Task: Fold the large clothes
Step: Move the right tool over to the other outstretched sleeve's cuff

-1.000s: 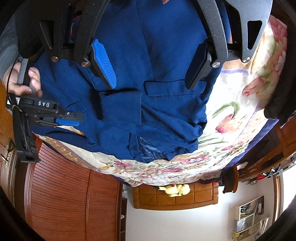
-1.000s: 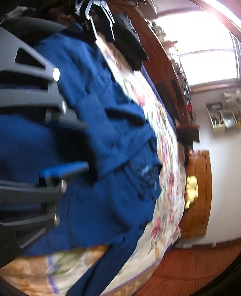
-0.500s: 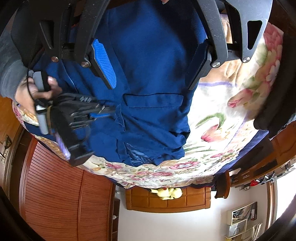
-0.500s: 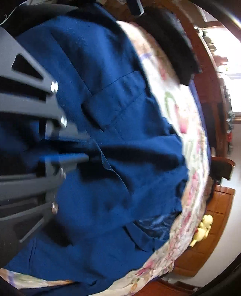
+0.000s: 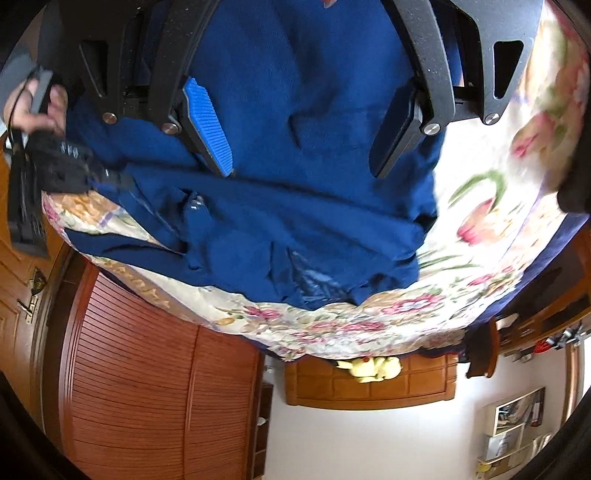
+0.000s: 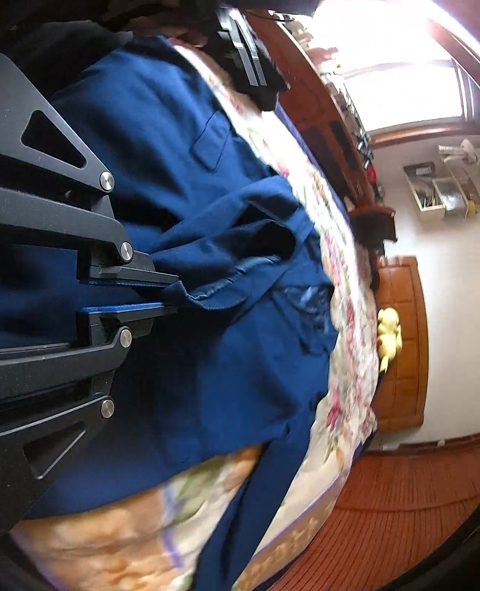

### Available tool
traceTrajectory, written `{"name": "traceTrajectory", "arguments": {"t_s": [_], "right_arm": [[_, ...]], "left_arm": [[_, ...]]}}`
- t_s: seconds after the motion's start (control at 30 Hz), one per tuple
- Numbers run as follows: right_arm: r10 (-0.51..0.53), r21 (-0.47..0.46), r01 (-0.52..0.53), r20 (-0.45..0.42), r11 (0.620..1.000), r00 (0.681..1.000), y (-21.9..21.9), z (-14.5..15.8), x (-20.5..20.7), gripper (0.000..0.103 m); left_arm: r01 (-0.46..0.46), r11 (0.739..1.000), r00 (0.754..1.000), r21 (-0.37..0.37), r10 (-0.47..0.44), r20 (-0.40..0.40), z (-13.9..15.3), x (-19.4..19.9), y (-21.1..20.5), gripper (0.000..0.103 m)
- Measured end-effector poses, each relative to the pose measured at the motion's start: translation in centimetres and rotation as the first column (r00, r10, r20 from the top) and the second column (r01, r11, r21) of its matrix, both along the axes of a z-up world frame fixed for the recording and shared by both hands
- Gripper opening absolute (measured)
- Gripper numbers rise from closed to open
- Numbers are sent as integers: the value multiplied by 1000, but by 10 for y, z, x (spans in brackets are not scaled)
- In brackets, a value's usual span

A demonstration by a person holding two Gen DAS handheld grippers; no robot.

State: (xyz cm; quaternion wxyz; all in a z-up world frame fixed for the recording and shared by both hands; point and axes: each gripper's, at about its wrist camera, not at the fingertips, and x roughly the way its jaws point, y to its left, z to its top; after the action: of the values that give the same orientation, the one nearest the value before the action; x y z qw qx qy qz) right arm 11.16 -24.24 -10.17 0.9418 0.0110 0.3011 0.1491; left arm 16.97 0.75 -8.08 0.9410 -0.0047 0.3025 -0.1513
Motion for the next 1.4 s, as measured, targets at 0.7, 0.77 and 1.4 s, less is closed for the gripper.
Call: {"name": "traceTrajectory", "arguments": {"t_s": [0.7,0.77,1.4], "right_arm": [[-167,-113,166,-2,980,986,10,35,-7,43],[-170,-115,169,-1,979,985,7,38,-5,43],[-371,-231,350,-55,908,927,-112,46,26,43]], "left_arm": [[76,997,997,-15,-76,3,-16,1,-5,77],[76,997,997,-20,-76,1,-16,0,-5,77],[127,992,992,-10,-127,-4,-23,7,-36,77]]}}
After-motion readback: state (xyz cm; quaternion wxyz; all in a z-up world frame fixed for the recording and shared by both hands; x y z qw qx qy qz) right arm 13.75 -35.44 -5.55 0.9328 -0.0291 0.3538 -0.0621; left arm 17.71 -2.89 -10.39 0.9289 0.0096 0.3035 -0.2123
